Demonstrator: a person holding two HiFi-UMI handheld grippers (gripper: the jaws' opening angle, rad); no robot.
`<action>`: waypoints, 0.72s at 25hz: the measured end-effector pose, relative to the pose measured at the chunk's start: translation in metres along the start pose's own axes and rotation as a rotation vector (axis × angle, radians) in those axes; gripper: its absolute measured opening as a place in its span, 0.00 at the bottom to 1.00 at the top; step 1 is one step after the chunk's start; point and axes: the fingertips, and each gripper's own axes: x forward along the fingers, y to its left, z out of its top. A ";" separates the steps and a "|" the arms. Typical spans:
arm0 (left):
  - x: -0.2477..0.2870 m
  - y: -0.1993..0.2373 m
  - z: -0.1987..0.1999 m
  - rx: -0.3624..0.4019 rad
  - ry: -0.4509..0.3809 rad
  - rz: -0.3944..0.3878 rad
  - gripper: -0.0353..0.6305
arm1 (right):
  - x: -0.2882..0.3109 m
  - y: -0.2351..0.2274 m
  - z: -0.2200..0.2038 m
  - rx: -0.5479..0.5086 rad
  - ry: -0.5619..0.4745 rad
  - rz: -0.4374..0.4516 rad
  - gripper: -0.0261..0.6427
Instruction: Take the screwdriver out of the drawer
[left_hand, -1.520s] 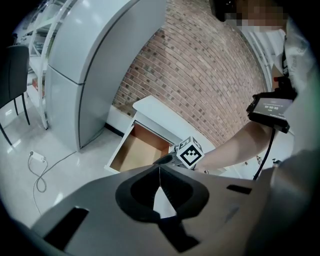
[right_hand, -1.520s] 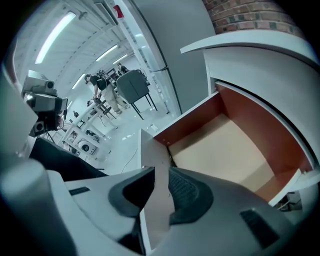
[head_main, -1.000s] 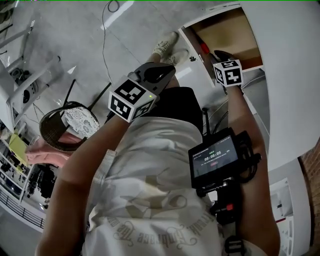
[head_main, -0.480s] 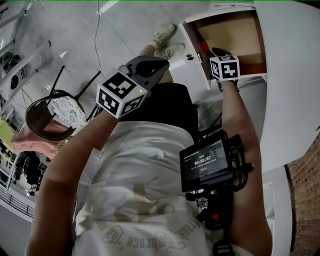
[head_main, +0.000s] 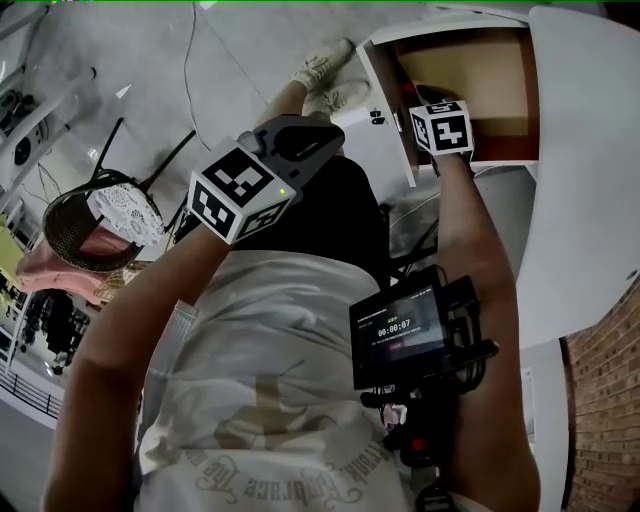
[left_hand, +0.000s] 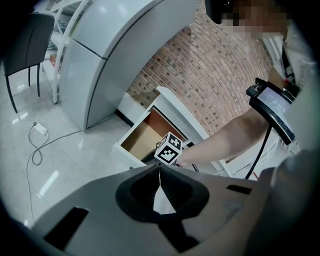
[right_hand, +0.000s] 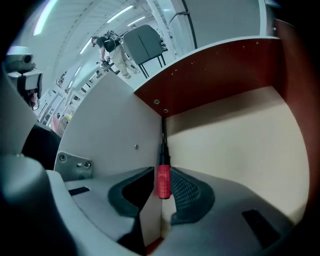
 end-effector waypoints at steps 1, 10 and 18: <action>0.001 -0.001 -0.001 -0.003 -0.002 -0.002 0.09 | 0.002 0.001 -0.002 0.001 0.003 0.012 0.19; -0.013 0.004 0.019 -0.054 -0.055 0.005 0.09 | 0.003 0.006 -0.002 -0.006 0.058 0.092 0.22; -0.013 0.012 0.029 -0.089 -0.076 -0.002 0.09 | 0.008 0.006 -0.001 -0.083 0.111 0.129 0.22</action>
